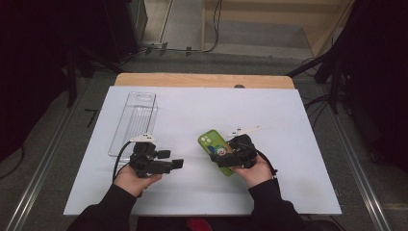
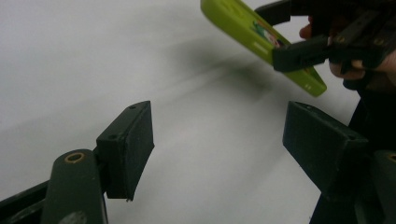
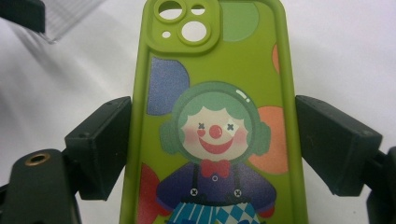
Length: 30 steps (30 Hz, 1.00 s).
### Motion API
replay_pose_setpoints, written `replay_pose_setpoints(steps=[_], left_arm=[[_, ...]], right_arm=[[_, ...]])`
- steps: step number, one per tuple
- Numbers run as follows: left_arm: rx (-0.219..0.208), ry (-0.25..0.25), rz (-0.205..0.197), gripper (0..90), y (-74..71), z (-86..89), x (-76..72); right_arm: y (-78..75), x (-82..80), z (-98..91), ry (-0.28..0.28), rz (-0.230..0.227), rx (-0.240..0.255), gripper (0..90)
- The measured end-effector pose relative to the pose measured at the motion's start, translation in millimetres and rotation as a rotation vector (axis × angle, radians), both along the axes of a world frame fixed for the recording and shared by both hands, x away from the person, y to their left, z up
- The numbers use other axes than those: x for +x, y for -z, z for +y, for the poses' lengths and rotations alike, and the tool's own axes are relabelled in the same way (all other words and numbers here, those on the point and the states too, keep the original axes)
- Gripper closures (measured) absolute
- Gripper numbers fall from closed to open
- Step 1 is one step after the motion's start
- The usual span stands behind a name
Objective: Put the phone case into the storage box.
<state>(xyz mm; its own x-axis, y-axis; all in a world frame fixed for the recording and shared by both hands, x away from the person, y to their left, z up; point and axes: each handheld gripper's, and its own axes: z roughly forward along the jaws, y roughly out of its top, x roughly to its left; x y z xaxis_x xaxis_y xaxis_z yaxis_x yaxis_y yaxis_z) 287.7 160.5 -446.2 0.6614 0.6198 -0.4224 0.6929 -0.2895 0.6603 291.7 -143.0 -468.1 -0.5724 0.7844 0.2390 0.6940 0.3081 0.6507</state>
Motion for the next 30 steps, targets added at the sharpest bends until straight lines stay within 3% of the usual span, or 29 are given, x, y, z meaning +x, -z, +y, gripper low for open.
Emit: replay_pose_setpoints(steps=[3,12,30], left_arm=[[0.0,0.002,-0.015,25.1,-4.1,-3.5,3.1],[-0.009,-0.023,-0.017,25.1,-12.5,-9.6,14.6],[0.01,-0.081,0.009,25.1,-12.3,-22.4,35.2]], right_arm=[[-0.5,-1.3,3.6,0.01,0.004,-0.002,14.2],[-3.1,-2.1,14.3,0.038,0.004,0.074,14.2],[10.1,-5.4,24.7,0.092,-0.009,0.154,14.2]])
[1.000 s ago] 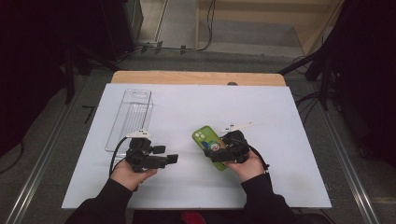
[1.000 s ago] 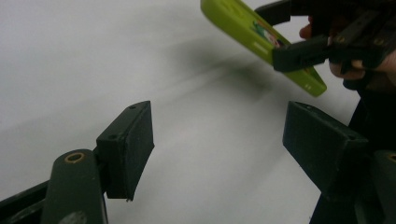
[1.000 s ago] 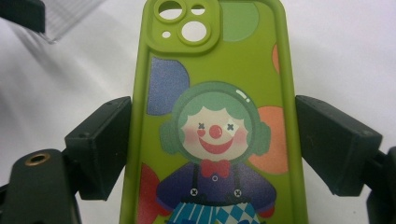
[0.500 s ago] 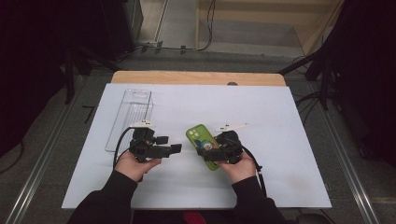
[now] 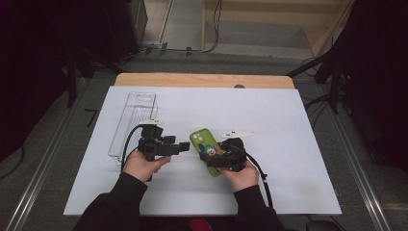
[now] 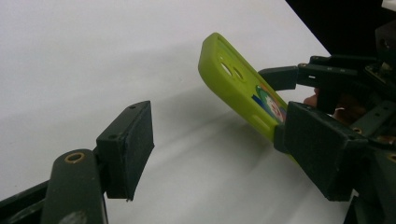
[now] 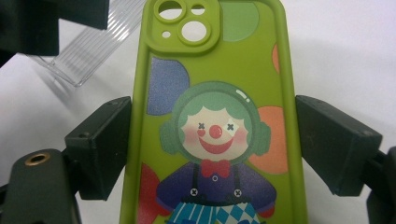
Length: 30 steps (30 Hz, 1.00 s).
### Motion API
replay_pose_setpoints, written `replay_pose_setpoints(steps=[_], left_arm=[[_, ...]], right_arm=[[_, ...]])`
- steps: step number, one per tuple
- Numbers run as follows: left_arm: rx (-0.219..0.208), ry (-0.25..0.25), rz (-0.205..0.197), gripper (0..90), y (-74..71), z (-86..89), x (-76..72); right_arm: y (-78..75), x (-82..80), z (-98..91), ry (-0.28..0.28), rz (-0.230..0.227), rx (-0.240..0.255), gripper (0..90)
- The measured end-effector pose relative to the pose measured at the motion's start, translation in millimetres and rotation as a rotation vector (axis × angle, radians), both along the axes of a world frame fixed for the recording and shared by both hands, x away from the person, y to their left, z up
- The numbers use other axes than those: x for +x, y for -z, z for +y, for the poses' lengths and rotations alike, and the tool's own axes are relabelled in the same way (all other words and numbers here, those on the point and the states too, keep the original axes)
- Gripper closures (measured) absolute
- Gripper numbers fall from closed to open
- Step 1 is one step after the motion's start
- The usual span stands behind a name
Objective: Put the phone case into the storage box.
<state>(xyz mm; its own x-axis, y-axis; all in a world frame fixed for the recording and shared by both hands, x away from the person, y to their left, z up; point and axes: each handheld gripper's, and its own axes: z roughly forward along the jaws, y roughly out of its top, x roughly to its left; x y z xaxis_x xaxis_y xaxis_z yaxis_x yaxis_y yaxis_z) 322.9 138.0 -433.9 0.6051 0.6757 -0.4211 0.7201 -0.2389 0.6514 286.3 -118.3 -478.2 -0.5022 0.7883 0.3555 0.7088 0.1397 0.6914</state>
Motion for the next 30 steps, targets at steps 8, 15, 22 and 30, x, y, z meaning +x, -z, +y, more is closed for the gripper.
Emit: replay_pose_setpoints(steps=[8,15,22,30], left_arm=[[-0.013,-0.028,0.013,25.1,1.8,-5.0,10.6],[-0.015,-0.052,0.025,25.3,6.1,-9.7,19.3],[-0.023,-0.075,0.046,26.7,9.4,-14.8,24.0],[-0.005,-0.096,0.042,28.1,11.2,-23.7,27.5]], right_arm=[[6.0,-2.3,2.6,0.019,-0.002,0.02,14.2],[10.3,-3.9,6.8,0.037,-0.003,0.052,14.2],[13.9,-4.0,11.8,0.055,0.002,0.086,14.2],[15.7,-2.2,15.0,0.071,-0.004,0.118,14.1]])
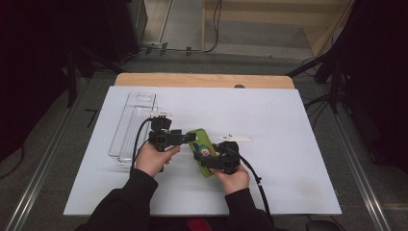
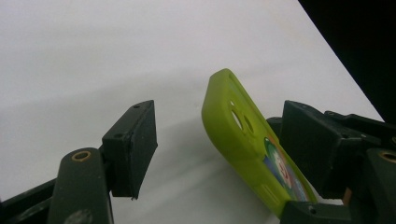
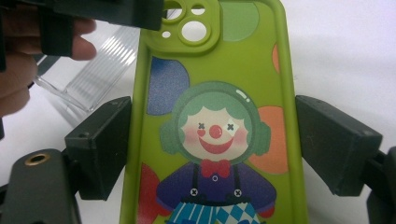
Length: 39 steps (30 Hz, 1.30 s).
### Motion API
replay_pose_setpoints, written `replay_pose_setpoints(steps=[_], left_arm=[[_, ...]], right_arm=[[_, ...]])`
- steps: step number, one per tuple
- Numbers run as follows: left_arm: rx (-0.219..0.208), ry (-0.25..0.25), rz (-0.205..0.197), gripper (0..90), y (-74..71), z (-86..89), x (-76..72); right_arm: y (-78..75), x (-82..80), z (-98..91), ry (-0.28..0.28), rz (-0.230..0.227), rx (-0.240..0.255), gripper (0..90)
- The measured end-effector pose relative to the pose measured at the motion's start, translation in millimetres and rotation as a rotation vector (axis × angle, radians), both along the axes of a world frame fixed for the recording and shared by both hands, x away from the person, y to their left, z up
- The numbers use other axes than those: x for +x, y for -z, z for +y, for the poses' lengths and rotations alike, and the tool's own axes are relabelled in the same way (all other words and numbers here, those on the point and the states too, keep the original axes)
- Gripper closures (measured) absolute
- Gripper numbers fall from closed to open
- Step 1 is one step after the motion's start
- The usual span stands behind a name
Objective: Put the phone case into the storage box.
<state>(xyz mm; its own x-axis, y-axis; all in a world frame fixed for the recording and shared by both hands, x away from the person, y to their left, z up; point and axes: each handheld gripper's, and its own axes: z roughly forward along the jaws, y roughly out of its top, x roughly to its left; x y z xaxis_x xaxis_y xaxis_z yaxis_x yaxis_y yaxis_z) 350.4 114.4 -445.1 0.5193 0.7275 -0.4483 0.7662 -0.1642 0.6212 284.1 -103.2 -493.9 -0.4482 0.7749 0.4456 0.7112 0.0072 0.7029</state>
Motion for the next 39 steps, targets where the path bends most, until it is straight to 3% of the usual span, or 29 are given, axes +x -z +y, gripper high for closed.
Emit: replay_pose_setpoints(steps=[11,18,20,26,29,36,39], left_arm=[[-0.024,-0.039,0.008,33.4,0.3,-4.7,2.6],[-0.062,-0.054,0.051,43.0,0.8,-8.8,5.4],[-0.084,-0.055,0.071,50.6,1.8,-9.5,6.8],[-0.152,-0.074,0.11,67.9,3.9,-7.6,10.2],[-0.191,-0.066,0.13,71.2,5.4,-6.3,12.2],[-0.224,-0.061,0.137,75.8,3.9,-7.2,11.1],[-0.242,-0.059,0.131,76.4,2.8,-6.5,10.2]], right_arm=[[2.2,-1.4,0.6,0.048,-0.024,0.074,14.1],[5.4,-1.9,3.1,0.061,-0.027,0.104,14.1],[5.7,-1.2,4.6,0.055,-0.027,0.111,14.1],[5.1,-3.1,6.3,0.059,-0.04,0.097,14.1],[4.5,-2.8,5.7,0.059,-0.042,0.096,14.1],[5.5,-2.5,7.2,0.054,-0.047,0.077,14.0],[4.8,-3.0,7.4,0.055,-0.068,0.068,13.8]])
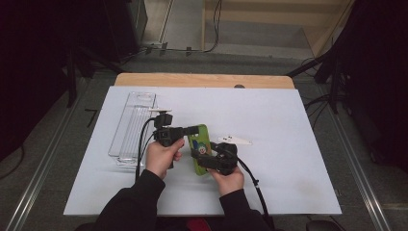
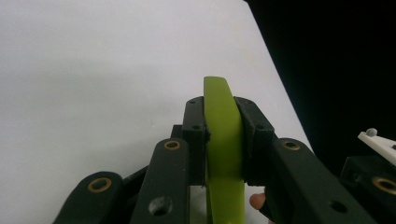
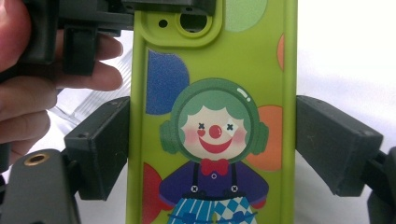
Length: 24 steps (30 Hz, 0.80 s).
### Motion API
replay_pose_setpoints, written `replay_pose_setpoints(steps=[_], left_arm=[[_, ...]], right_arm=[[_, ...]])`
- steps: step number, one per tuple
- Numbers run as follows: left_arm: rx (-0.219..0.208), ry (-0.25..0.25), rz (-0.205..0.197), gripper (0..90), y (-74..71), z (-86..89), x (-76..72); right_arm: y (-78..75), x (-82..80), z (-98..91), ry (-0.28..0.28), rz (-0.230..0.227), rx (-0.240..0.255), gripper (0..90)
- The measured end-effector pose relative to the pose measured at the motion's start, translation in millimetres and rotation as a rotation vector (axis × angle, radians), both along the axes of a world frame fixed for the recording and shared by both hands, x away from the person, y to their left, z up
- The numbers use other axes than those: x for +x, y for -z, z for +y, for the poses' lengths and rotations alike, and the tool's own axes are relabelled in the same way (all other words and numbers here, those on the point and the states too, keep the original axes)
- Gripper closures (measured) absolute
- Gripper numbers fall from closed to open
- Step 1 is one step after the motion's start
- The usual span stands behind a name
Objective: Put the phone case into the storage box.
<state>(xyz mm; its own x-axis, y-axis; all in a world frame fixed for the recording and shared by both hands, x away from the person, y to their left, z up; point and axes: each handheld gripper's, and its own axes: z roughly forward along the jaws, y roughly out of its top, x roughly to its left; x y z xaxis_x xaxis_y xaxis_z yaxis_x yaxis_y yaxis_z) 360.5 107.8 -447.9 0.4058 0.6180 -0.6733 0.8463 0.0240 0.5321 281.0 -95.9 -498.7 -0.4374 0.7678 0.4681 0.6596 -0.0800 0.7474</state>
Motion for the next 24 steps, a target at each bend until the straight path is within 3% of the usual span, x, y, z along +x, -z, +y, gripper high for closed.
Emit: replay_pose_setpoints(steps=[7,9,11,13,16,21,24], left_arm=[[-0.019,0.018,-0.027,77.2,-4.4,-1.8,-4.9],[-0.022,0.025,-0.028,77.3,-5.7,-1.2,-5.0],[-0.022,0.028,-0.046,77.3,-7.8,-0.4,-5.7],[-0.02,0.043,-0.077,77.3,-10.4,1.0,-6.5],[-0.006,0.064,-0.117,77.3,-14.2,3.0,-7.3],[-0.008,0.076,-0.138,77.2,-17.5,7.0,-7.3],[0.016,0.1,-0.173,77.3,-21.6,8.8,-8.3]], right_arm=[[-3.5,0.3,-4.0,-0.041,-0.051,-0.053,12.8],[-5.5,1.9,-4.5,-0.059,-0.054,-0.06,8.1],[-7.7,5.1,-4.4,-0.08,-0.039,-0.051,0.0],[-11.3,7.9,-5.7,-0.13,-0.03,-0.034,0.0],[-18.8,8.9,-7.5,-0.172,-0.023,-0.068,0.0],[-28.4,13.3,-11.8,-0.239,-0.015,-0.117,0.0],[-33.2,15.9,-15.0,-0.263,-0.021,-0.132,0.0]])
